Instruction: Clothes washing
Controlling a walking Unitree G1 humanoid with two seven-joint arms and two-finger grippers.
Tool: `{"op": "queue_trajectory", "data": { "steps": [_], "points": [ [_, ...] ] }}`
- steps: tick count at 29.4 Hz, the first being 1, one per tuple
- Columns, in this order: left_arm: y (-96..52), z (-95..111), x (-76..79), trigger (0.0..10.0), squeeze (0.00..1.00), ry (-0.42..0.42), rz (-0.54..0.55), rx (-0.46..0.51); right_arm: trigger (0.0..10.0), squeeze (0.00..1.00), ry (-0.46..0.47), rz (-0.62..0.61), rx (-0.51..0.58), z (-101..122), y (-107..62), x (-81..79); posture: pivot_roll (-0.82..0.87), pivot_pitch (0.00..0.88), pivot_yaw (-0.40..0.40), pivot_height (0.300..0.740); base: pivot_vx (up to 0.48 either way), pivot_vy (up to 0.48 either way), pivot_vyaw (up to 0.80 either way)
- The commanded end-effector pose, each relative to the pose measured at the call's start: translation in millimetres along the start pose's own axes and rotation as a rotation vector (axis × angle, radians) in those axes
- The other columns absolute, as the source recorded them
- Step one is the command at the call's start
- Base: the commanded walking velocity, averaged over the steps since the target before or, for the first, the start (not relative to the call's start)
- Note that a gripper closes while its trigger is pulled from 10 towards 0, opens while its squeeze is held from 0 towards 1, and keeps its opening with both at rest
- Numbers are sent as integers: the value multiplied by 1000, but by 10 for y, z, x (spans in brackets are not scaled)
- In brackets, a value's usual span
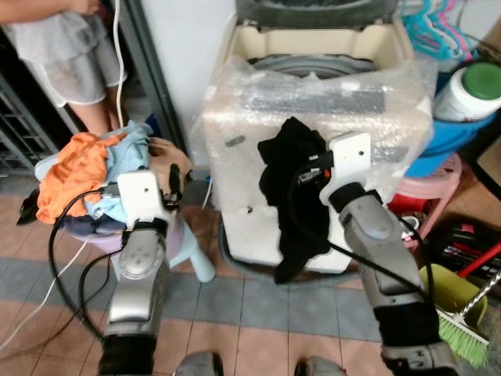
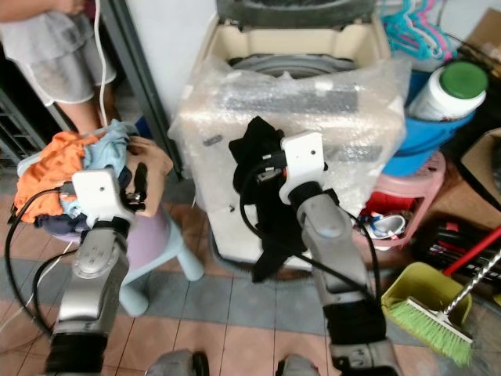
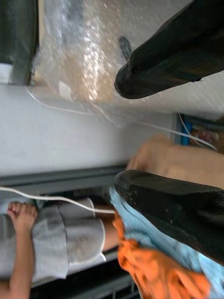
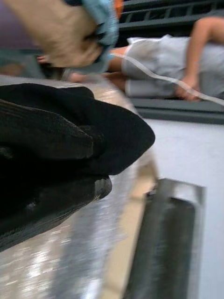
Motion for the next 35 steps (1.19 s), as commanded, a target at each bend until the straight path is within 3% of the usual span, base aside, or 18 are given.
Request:
{"op": "queue_trajectory", "data": {
  "steps": [1, 6, 14, 20, 29, 35],
  "points": [
    [-22, -21, -36, 10000, 0, 10, -4, -12, 10000, 0, -19, -4, 80, 181, 45, 23, -83, 0, 93, 740, 0, 0, 744],
    [-100, -105, -19, 10000, 0, 21, -37, -43, 10000, 0, -70, -4, 161, 383, 160, 192, -89, 0, 117, 740, 0, 0, 715],
    [-43, -46, 61, 10000, 0, 2, -49, -21, 10000, 0, -117, -23, 228, 654, 385, 396, -88, 0, 104, 740, 0, 0, 663],
    [-129, -105, 35, 10000, 0, 1, -43, -35, 10000, 0, -97, -66, 189, 557, 360, 463, -87, 0, 95, 740, 82, 0, 80],
    [-131, -96, 31, 10000, 0, 0, -41, -34, 10000, 0, -70, -76, 163, 461, 302, 438, -87, 0, 92, 740, 370, 0, 0],
    [-127, -89, 38, 10000, 0, -1, -48, -33, 10000, 0, -111, -62, 186, 513, 325, 444, -93, 0, 97, 740, 441, 0, -166]
  ]
}}
Point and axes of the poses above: a point about 5 cm out from each wrist's last joint towards the gripper, its own y axis pointing out of the wrist towards the gripper, its own z axis along the axis of the wrist's last joint, x = y × z, the point moved 1 cm from there along y, pointing out of the wrist towards the gripper, and after that the axes turned 2 degrees about -y, right-handed, at the moved point
